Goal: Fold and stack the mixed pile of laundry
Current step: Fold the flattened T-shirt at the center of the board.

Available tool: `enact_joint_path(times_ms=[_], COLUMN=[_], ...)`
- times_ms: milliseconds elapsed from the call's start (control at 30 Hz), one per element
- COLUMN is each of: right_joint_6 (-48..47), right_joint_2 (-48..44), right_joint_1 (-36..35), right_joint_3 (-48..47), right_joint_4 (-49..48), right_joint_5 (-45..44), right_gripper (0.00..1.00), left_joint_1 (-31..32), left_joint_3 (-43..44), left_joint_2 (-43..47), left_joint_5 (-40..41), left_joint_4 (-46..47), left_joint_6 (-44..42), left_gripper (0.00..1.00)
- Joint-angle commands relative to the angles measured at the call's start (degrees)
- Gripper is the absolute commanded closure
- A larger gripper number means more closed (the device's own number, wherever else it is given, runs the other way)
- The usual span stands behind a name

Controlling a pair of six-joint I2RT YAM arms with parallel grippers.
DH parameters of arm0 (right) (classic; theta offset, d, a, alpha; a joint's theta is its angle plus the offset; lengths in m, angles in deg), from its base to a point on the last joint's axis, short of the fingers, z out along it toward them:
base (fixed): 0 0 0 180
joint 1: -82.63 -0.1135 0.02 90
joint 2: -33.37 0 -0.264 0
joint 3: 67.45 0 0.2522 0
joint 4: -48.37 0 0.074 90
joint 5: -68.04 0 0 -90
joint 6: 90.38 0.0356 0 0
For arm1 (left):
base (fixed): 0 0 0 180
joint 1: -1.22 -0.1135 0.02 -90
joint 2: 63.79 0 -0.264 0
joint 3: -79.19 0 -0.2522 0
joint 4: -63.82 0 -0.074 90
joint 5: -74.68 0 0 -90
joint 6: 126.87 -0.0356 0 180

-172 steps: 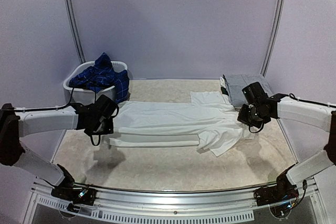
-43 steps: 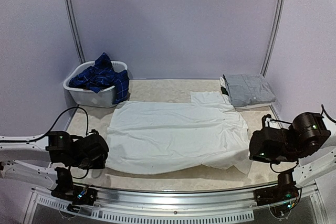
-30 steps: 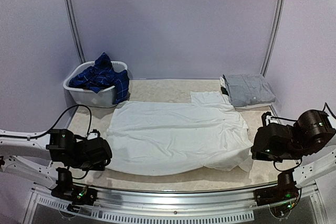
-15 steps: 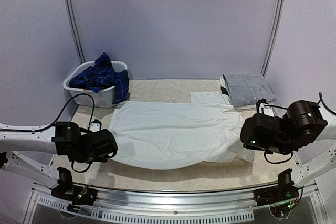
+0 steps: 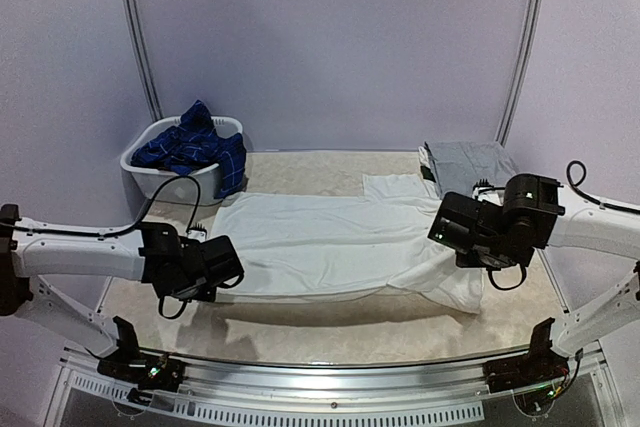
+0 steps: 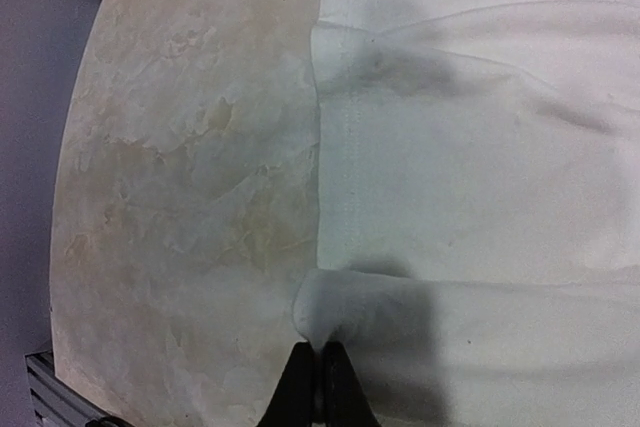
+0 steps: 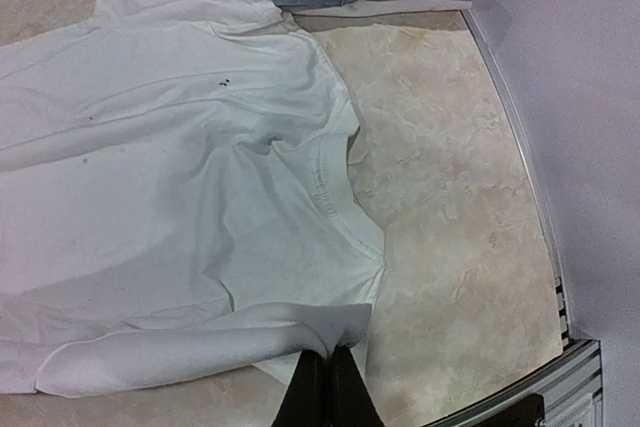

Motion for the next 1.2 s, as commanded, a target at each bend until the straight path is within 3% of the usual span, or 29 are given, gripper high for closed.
enact_joint_path(times_ms=[0, 733, 1167], right_joint_6=[-7.37, -24.19, -24.01], right_joint_2=[3.70, 26.20, 37.17], right_joint_1=[2.72, 14.30, 17.63], right_joint_3=[-1.99, -11.78, -20.00], right_joint_4=[-1.43, -8.04, -3.89], right_joint_5=[-0.97, -1.66, -6.33], right_gripper=[1.00, 1.00, 1.00], left_joint_1=[-2.36, -11.97, -15.98], left_joint_3=[1.09, 4.72, 4.42], left_joint_2=[-2.77, -14.66, -17.81], left_joint_5=[-0.22, -1.22, -1.24], left_joint_4=[3.71, 9.70, 13.16], left_joint_6=[-2.99, -11.03, -11.94], left_gripper=[1.00, 1.00, 1.00])
